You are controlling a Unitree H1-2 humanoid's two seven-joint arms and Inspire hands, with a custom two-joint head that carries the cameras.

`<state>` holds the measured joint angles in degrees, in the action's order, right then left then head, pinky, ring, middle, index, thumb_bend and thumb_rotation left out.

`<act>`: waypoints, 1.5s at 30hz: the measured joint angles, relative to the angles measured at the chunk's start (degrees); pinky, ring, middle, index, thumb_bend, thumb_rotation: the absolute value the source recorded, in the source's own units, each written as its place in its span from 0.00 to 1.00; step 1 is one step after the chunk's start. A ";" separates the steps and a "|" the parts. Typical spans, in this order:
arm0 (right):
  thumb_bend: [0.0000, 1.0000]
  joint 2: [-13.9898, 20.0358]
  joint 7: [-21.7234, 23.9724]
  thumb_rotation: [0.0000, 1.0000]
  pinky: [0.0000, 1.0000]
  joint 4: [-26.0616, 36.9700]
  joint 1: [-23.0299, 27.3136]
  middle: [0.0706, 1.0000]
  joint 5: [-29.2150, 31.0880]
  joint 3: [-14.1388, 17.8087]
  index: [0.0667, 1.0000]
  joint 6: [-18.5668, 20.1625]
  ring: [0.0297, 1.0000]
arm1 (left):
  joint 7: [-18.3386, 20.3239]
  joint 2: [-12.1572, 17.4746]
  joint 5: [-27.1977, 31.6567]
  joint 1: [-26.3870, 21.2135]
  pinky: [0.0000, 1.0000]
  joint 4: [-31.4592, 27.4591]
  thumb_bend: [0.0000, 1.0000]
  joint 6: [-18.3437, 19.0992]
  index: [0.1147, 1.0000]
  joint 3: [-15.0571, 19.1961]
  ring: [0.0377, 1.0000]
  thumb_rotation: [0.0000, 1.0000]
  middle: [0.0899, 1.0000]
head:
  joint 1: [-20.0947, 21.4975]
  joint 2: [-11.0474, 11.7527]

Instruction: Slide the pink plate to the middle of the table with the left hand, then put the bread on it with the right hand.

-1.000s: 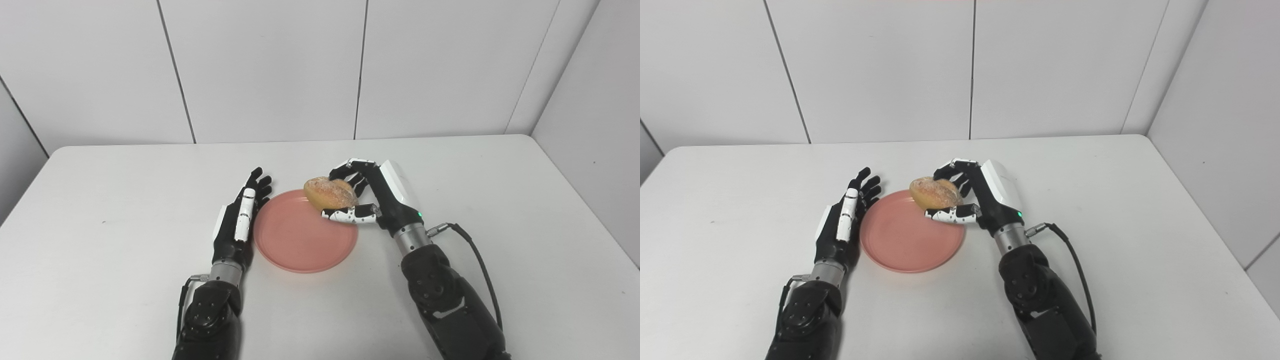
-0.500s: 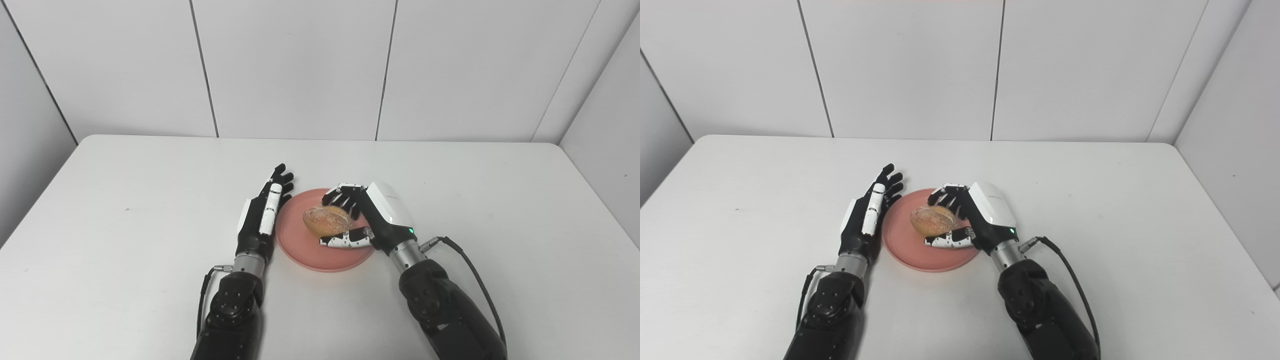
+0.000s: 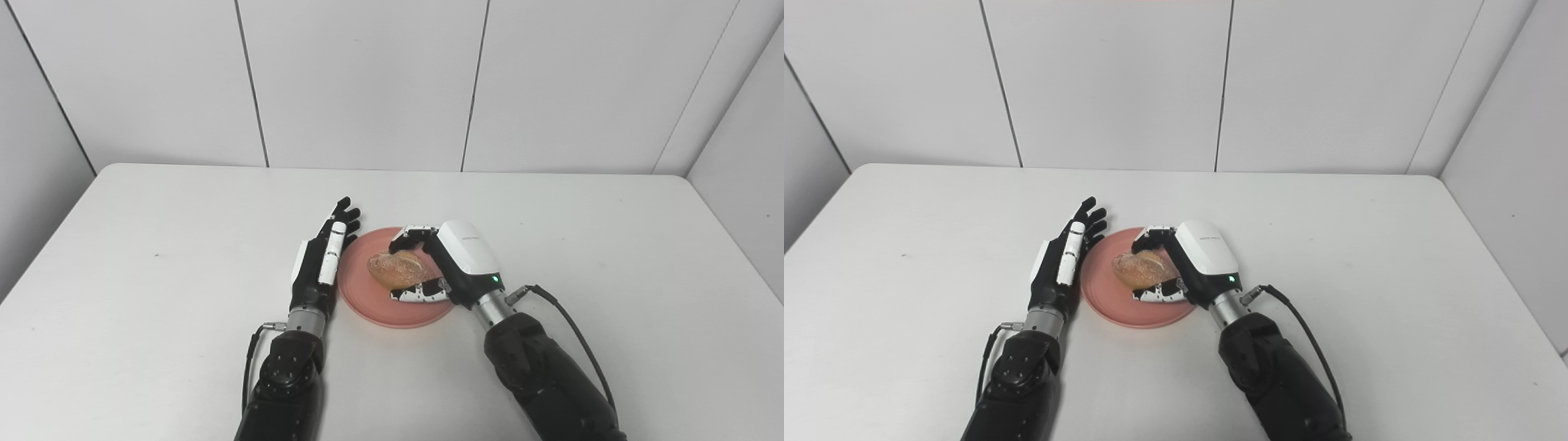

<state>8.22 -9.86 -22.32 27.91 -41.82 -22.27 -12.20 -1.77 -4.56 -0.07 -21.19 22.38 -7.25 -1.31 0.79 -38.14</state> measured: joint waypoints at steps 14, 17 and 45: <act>0.65 1.46 0.67 0.77 0.94 4.16 -0.90 0.96 0.87 0.26 0.90 -0.07 0.94 | 0.01 0.01 0.09 0.00 0.90 0.10 0.48 -0.50 0.88 0.19 0.90 1.00 0.89 | 0.79 0.18; 0.65 1.60 1.41 0.77 0.94 6.03 -2.20 0.96 2.31 1.07 0.91 -0.07 0.94 | 0.01 0.01 0.14 -0.03 0.91 0.13 0.49 -0.60 0.88 0.39 0.90 1.00 0.89 | 0.88 0.18; 0.64 -6.59 6.92 1.00 1.00 9.18 -7.93 1.00 27.88 16.23 1.00 7.54 1.00 | -0.42 0.68 0.19 0.16 0.93 -0.50 0.44 -0.44 0.86 2.82 0.92 1.00 0.89 | 3.43 0.00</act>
<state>1.63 -2.95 -13.14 19.98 -13.95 -6.05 -4.67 -2.19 -3.88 0.12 -21.03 21.88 -7.69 1.51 4.22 -38.14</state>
